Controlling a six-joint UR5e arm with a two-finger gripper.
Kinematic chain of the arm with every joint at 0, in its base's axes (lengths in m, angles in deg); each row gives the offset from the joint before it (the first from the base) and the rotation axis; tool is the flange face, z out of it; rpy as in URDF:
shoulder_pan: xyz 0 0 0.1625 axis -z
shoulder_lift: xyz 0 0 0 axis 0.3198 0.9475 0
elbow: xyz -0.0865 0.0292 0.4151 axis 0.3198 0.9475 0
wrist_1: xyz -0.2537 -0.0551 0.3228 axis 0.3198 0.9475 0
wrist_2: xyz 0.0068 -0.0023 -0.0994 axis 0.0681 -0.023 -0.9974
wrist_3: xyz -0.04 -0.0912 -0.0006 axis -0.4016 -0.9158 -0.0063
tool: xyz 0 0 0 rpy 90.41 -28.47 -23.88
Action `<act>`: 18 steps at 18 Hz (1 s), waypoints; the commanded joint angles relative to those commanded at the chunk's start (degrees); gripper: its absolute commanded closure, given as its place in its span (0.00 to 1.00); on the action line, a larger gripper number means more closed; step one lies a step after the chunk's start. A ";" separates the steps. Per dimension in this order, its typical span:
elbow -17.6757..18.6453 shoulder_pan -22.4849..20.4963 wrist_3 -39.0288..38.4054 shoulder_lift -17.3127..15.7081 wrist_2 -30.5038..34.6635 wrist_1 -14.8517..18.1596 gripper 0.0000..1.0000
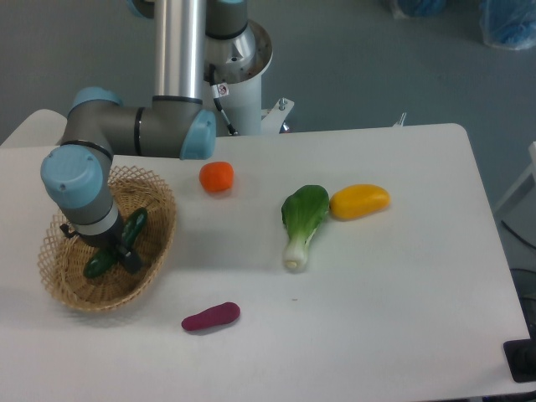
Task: Pick up the cucumber from the basket
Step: 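Close the gripper on the green cucumber inside the basket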
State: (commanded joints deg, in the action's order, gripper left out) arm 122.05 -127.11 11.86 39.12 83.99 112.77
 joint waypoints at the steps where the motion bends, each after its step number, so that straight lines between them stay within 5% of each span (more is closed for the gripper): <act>1: 0.00 0.18 -0.18 0.35 0.00 -0.09 0.00; 6: -0.18 0.62 -2.64 0.80 0.00 -0.35 0.11; 10: -0.61 0.62 -3.34 0.71 0.00 -0.09 0.59; 13: -1.14 0.62 -3.34 0.36 0.00 0.17 0.81; 18: -3.07 0.44 -3.17 -0.52 -0.09 1.66 0.84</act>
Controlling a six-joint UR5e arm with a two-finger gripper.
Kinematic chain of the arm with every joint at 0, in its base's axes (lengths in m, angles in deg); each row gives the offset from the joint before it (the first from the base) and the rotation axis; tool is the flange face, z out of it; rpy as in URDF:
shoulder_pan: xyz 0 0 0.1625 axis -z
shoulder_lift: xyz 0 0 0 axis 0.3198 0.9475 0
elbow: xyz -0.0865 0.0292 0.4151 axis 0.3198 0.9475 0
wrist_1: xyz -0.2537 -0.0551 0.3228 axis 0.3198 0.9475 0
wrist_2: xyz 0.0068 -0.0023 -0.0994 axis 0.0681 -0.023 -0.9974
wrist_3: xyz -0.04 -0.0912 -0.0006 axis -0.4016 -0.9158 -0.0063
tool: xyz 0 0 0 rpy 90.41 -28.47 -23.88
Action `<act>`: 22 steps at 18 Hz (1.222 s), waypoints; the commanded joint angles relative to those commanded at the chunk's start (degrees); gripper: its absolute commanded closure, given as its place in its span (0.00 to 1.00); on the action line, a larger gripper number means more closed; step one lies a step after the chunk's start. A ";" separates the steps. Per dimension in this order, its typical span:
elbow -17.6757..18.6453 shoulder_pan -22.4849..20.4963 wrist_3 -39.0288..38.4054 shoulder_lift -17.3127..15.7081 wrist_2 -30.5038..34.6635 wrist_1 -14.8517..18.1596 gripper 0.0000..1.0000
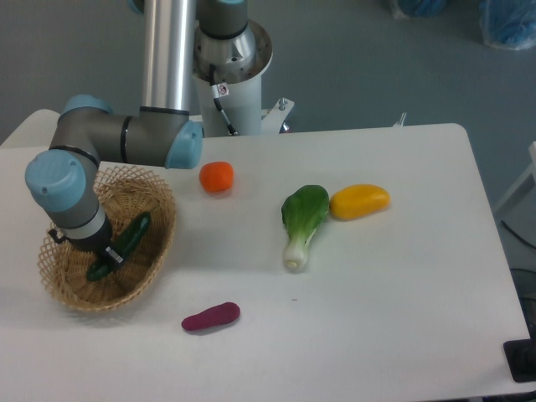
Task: Pick up the cucumber from the basket
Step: 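Close the gripper on the green cucumber inside the basket, then lift the cucumber out of the basket and carry it away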
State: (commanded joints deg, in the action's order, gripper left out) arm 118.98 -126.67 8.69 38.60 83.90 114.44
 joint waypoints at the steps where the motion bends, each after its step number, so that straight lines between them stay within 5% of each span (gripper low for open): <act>1: -0.53 -0.17 0.09 -0.17 0.00 0.96 0.84; 10: -8.08 -6.41 1.05 -1.32 -1.23 10.11 0.84; 22: -13.27 -19.41 15.54 0.26 -1.58 13.10 0.83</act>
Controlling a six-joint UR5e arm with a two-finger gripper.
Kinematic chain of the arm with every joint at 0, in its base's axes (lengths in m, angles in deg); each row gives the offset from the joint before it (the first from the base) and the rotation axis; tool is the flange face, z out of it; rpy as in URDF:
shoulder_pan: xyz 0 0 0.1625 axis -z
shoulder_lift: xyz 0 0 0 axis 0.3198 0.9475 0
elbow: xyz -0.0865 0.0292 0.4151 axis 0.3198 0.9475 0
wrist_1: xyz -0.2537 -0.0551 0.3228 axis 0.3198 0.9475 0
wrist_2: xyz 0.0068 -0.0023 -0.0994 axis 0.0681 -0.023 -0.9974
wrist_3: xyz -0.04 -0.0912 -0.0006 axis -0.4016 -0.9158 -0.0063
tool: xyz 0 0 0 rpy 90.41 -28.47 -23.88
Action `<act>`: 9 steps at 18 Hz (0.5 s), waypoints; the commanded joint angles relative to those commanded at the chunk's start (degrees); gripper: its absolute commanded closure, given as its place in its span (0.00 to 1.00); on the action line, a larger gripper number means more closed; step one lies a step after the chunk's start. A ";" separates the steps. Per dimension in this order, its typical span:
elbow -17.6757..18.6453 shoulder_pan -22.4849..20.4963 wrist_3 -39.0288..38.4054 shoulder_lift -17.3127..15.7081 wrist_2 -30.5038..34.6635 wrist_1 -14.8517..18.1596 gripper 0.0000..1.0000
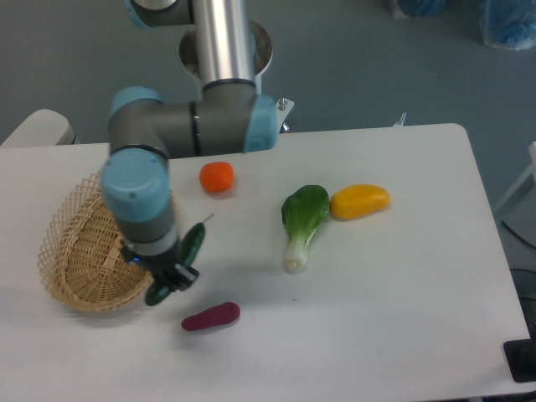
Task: Pick up the cucumber from the basket
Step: 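Lift the cucumber out of the basket and carry it away, then carry the held cucumber back toward the starting position beside the bok choy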
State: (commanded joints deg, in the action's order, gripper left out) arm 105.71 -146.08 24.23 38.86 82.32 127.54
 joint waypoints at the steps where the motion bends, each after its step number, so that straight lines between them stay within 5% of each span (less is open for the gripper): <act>1: -0.61 -1.15 1.41 0.35 0.09 0.00 0.83; 9: -10.19 -10.11 14.94 7.46 0.26 3.16 0.83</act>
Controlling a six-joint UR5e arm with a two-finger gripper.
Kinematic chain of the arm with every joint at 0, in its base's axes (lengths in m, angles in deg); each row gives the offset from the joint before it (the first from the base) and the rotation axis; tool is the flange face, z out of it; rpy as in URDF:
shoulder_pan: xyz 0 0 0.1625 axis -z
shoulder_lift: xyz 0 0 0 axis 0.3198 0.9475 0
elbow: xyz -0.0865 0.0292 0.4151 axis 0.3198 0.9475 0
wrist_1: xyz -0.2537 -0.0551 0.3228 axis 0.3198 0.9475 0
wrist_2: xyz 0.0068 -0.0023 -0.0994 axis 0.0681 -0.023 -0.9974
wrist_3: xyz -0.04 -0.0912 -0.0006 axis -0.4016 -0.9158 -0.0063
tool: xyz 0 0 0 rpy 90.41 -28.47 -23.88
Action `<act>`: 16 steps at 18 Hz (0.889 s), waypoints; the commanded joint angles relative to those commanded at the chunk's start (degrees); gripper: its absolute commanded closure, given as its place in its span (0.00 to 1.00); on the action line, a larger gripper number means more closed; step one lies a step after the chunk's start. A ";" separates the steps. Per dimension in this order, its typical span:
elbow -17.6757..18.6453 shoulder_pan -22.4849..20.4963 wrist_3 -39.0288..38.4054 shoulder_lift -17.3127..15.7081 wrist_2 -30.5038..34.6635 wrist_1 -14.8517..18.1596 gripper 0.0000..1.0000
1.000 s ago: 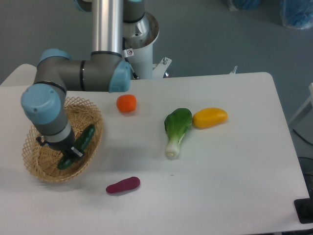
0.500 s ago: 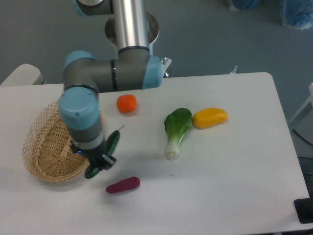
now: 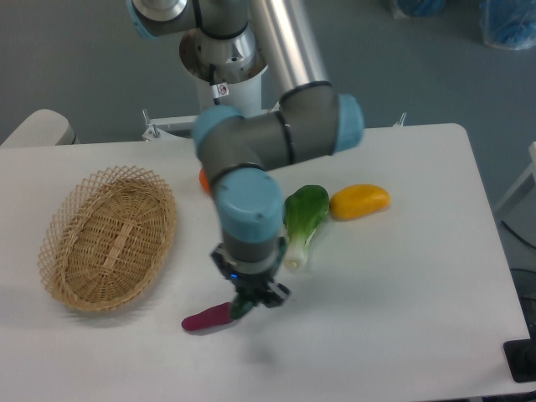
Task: Pick up the cucumber from the basket
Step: 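Carry the held cucumber back toward the starting position beside the bok choy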
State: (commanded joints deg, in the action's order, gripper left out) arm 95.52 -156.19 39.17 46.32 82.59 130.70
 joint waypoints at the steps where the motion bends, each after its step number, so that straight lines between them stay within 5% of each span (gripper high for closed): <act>1: -0.97 -0.97 1.58 0.88 0.00 0.00 0.83; 10: -10.37 -5.19 9.69 9.14 0.09 0.00 0.83; 16: -11.35 -5.19 9.77 10.38 1.32 0.09 0.82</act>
State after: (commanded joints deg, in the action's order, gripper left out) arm 84.17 -161.39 48.94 56.70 83.90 130.79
